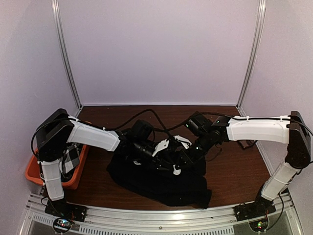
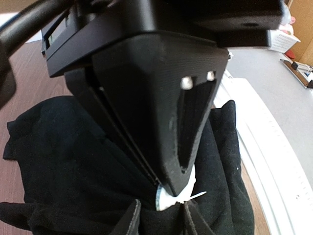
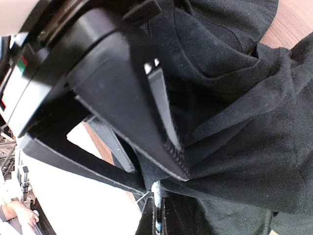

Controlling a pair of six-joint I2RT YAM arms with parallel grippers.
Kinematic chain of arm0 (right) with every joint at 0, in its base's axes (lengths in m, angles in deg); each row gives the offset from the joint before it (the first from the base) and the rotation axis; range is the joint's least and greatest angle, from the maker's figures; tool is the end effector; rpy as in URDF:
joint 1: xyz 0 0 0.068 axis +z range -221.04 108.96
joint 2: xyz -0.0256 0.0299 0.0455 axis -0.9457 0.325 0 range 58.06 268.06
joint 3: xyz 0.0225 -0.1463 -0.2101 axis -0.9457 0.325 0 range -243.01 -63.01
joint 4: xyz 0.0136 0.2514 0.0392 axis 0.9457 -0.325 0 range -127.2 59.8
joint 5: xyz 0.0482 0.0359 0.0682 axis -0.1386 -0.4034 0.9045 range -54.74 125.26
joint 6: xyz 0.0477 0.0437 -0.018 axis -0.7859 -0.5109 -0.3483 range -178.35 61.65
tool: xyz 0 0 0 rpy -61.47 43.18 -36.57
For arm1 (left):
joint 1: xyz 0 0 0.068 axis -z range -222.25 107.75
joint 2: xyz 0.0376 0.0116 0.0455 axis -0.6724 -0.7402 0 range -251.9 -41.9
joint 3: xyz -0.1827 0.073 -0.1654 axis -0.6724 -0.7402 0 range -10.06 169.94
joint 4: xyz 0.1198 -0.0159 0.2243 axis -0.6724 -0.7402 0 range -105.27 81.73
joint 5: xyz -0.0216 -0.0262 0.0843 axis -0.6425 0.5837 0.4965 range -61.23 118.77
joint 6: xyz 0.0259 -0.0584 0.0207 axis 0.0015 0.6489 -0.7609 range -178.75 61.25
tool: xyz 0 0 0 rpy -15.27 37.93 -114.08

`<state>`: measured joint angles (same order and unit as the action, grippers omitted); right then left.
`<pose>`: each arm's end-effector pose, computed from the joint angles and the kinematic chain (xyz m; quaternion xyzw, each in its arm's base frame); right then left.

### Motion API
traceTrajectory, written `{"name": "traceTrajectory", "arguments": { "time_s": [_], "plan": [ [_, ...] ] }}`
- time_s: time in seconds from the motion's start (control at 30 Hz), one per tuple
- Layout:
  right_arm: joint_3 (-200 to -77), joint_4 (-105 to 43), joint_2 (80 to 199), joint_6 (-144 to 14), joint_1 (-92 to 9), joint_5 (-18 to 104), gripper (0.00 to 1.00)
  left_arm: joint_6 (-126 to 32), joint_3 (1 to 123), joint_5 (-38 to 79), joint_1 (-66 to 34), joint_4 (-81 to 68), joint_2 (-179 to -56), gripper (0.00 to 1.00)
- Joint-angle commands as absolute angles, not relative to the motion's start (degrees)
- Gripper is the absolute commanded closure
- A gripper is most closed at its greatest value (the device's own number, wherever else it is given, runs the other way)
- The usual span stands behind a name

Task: Pin the brooch onto the clothing
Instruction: Pin the clothing with brooches to the flattened clothing.

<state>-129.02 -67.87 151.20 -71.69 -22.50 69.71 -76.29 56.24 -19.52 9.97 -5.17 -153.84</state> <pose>0.1911 0.2621 0.1987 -0.3433 0.8690 0.3550 0.0301 0.2149 -0.3427 0.1409 0.6127 0.5911 -0.4669 0.2389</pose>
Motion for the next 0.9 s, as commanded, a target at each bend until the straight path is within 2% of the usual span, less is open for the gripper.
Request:
{"name": "traceTrajectory", "arguments": {
  "time_s": [0.0, 0.17, 0.57, 0.73, 0.87],
  "plan": [
    [-128.42, -64.12, 150.55, -70.80, -21.62, 69.98, 1.00, -75.54, 57.62, -21.71, 10.04, -5.03, -155.63, 0.73],
    [-128.14, -63.69, 150.37, -70.89, -21.56, 69.93, 1.00, -75.38, 57.64, -22.56, 10.02, -5.02, -155.90, 0.74],
    [-128.00, -64.03, 150.51, -70.51, -21.59, 69.33, 1.00, -75.80, 57.57, -24.77, 10.04, -5.02, -155.88, 0.67],
    [-127.79, -63.69, 150.38, -70.70, -21.55, 69.36, 1.00, -74.95, 57.40, -26.05, 10.04, -4.00, -156.14, 0.68],
    [-127.78, -63.55, 150.60, -70.87, -21.54, 69.46, 1.00, -74.26, 57.26, -26.62, 10.13, -3.17, -156.54, 0.72]
  ]
}}
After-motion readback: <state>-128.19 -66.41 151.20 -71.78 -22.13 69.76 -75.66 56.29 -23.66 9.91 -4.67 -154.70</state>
